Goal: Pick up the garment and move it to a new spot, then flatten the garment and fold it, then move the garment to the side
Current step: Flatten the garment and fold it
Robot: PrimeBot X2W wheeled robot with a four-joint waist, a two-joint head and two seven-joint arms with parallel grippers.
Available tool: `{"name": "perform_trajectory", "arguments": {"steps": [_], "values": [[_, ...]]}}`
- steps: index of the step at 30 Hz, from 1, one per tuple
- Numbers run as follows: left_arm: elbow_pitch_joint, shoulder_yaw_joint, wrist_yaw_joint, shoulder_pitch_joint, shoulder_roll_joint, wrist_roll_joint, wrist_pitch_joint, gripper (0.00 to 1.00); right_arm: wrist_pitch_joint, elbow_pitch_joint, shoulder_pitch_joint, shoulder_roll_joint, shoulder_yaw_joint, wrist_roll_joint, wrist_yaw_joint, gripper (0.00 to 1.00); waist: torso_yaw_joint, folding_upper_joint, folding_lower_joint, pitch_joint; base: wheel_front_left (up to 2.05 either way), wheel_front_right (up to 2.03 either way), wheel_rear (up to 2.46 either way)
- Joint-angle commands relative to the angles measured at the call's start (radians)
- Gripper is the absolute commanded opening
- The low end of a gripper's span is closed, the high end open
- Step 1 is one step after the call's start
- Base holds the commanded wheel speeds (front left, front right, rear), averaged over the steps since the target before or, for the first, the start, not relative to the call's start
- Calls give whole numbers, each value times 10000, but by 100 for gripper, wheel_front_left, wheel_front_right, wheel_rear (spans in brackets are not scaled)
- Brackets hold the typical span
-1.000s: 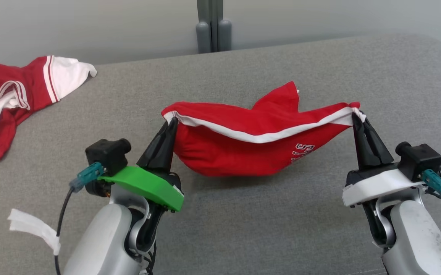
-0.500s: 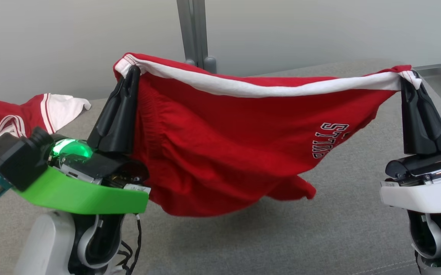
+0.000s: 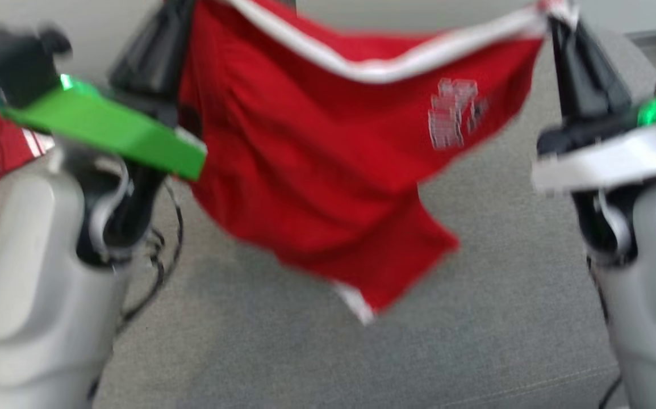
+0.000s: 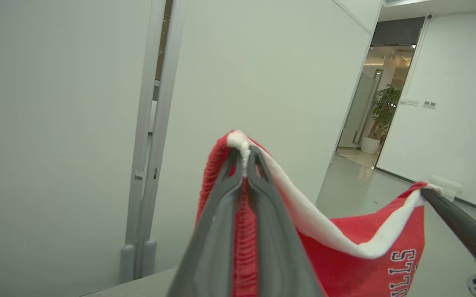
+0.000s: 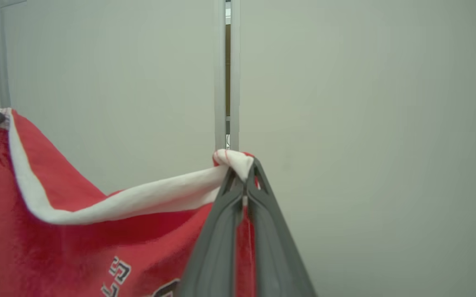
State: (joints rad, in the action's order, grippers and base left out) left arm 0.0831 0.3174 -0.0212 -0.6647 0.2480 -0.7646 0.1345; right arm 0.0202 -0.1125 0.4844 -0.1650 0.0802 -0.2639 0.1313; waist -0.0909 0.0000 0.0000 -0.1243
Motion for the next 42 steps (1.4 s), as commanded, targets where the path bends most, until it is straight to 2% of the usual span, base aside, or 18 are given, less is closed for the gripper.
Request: {"name": "perform_trajectory", "arguments": {"steps": [1, 3, 5, 8, 11, 16, 22, 30, 37, 42], "values": [[-493, -38, -68, -932, 4, 259, -86, 0, 242, 566, 1152, -100, 24, 194, -12, 0, -287, 0, 0, -1216, 0, 0, 0], [-1169, -79, -134, -1877, -120, 542, -305, 0, 575, 1339, 2279, -179, 119, 599, -12, 0, -346, 0, 0, -1554, 0, 0, 0], [-1966, -241, -153, -2796, -370, 573, -706, 0, 1066, 2325, 3462, 53, 55, 949, -12, 0, -398, 0, 0, -1969, 0, 0, 0], [-2839, -382, -291, -3430, -643, 582, -1305, 0, 1789, 3484, 4406, 377, -13, 1306, -11, 0, -408, 0, 0, -2474, 0, 0, 0], [-3386, -267, -536, -3135, -818, 521, -1827, 0, 2204, 4193, 4364, 623, 55, 1268, -12, 0, -336, 0, 0, -2776, 0, 0, 0], [-3715, 64, -877, -1646, -960, 284, -2762, 0, 2457, 4533, 3050, 828, 112, 962, -12, 0, -234, 0, 0, -2907, 0, 0, 0], [-3135, 518, -1034, 739, -875, -74, -3539, 0, 2451, 3349, 703, 953, -366, 429, -12, 0, -135, 0, 0, -2622, 0, 0, 0], [-1258, 896, -1065, 3497, -687, -335, -3838, 0, 2451, 1466, -2190, 970, -939, 276, -12, 0, -106, 0, 0, -1426, 0, 0, 0], [757, 1003, -549, 5494, -298, -521, -3580, 0, 2334, -232, -4311, 1017, -957, 429, -11, 0, -129, 0, 0, -246, 0, 0, 0], [1543, 1074, -17, 6470, -209, -813, -3139, 0, 1774, -1197, -5212, 1032, -1095, 580, -12, 0, -28, 0, 0, -80, 0, 0, 0]]}}
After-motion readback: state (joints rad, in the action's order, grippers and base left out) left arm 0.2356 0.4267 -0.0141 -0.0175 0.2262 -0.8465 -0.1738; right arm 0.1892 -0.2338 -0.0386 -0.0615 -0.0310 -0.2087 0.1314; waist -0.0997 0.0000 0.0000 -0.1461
